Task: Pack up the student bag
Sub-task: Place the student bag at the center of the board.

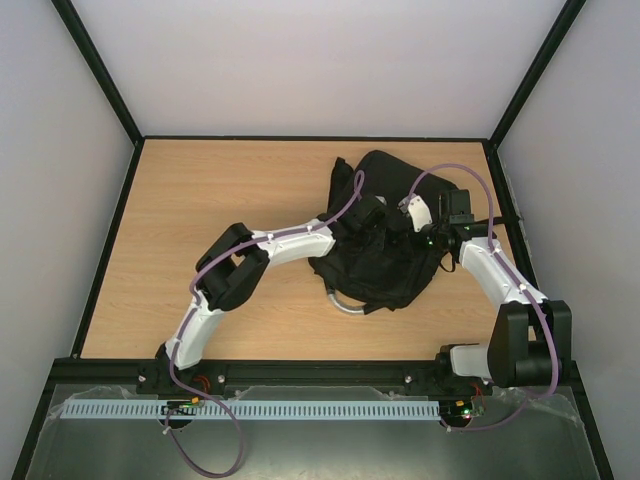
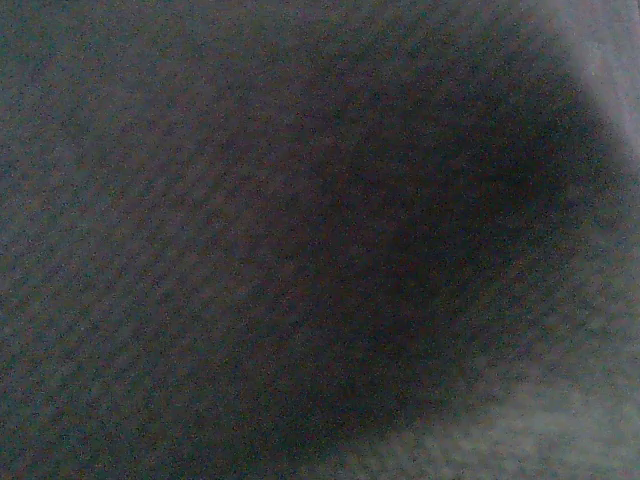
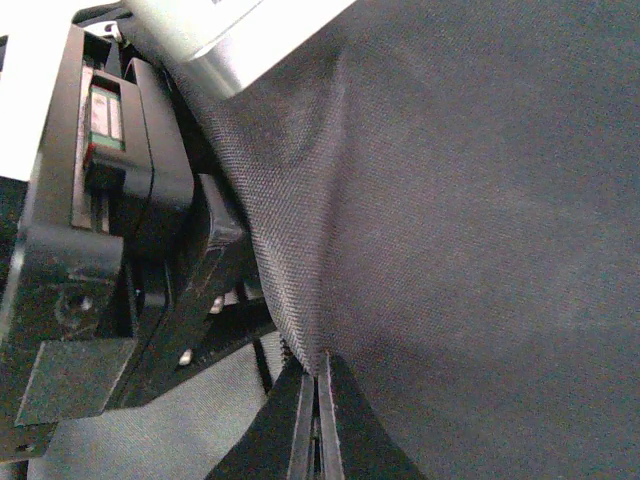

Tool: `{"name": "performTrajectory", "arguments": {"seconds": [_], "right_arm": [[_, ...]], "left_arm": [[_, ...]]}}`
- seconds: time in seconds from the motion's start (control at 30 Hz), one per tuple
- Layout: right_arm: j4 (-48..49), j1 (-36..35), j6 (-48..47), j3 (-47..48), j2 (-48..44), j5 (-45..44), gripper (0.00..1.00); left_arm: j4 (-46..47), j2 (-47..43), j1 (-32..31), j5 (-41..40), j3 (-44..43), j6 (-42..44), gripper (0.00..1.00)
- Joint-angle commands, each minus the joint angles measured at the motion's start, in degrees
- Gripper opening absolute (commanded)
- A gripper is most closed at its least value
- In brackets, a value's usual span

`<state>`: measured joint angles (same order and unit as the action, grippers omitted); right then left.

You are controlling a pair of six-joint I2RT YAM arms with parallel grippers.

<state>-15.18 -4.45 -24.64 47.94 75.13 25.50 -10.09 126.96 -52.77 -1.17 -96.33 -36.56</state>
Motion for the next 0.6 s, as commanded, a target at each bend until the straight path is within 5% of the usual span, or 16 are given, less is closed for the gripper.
{"name": "performTrajectory", "arguments": {"seconds": [0.0,0.4,0.57], "right_arm": [[-4.2,-0.2,-0.3,0.2,0.6,2.7,0.01],[-4.2,-0.2,-0.7,0.4,0.0,3.3,0.01],[-4.5,-0.2,-1.0,0.4,-0.4,3.7,0.01]], "left_arm": [[5.7,-1.1,0.7,1.2,0.0,-1.6,0.38],[-2.8,-21.3,-1.2,4.2,14.6,0.7,0.47],[-10.3,-32.1,-2.6,-0.7,24.1,1.9,0.48]]}}
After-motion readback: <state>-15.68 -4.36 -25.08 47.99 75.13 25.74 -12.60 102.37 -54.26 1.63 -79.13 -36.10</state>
